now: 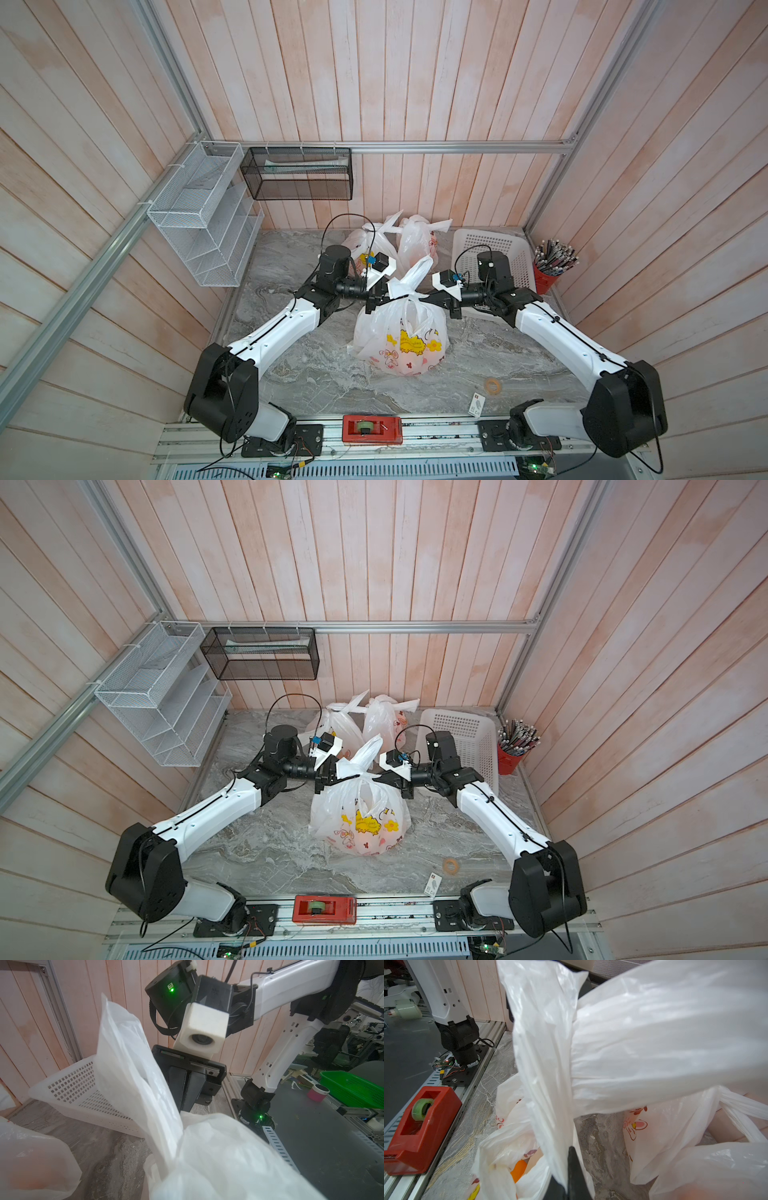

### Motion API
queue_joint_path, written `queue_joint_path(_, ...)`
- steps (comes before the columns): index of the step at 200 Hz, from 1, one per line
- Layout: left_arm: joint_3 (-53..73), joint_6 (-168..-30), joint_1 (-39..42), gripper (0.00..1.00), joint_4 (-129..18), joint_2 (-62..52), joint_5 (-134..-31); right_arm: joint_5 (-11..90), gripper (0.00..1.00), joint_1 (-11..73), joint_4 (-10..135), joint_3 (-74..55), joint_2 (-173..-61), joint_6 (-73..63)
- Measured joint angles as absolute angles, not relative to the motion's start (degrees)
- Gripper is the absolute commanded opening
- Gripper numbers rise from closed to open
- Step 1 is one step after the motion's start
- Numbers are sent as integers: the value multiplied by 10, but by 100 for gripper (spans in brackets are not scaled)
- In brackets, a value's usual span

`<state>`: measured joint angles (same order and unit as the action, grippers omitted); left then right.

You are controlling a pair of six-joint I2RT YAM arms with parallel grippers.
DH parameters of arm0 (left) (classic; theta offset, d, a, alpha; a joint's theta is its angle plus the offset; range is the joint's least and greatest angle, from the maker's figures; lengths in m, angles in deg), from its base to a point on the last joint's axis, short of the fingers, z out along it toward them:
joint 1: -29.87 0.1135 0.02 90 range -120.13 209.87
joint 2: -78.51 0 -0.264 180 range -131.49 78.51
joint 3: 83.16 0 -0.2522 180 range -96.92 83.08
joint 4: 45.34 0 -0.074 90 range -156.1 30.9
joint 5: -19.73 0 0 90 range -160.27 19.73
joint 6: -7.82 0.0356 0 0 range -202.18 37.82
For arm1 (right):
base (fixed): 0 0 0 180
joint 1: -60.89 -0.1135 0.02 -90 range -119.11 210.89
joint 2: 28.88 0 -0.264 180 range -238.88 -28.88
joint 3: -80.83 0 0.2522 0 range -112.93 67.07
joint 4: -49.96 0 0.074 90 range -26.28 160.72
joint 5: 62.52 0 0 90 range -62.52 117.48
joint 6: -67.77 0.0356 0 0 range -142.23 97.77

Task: Place the oranges into plastic bags & tie knots
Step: Tie the plastic bag at the center of the board.

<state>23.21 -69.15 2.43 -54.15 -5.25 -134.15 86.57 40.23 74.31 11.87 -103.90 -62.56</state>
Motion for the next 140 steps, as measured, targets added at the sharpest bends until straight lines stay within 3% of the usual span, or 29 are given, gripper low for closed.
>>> queue_joint_path(11,234,-691,24,0,-540,-50,-1338,875,53,416,743,119,-1026,-619)
queue_joint_path(38,239,-691,24,0,-539,-44,-1331,920,84,470,682,134,-977,-554)
queue_joint_path(91,249,-691,24,0,-535,-35,-1321,922,89,477,506,107,-991,-269)
queue_joint_path(140,258,-690,24,0,-531,-33,-1317,919,92,436,465,86,-1035,-182)
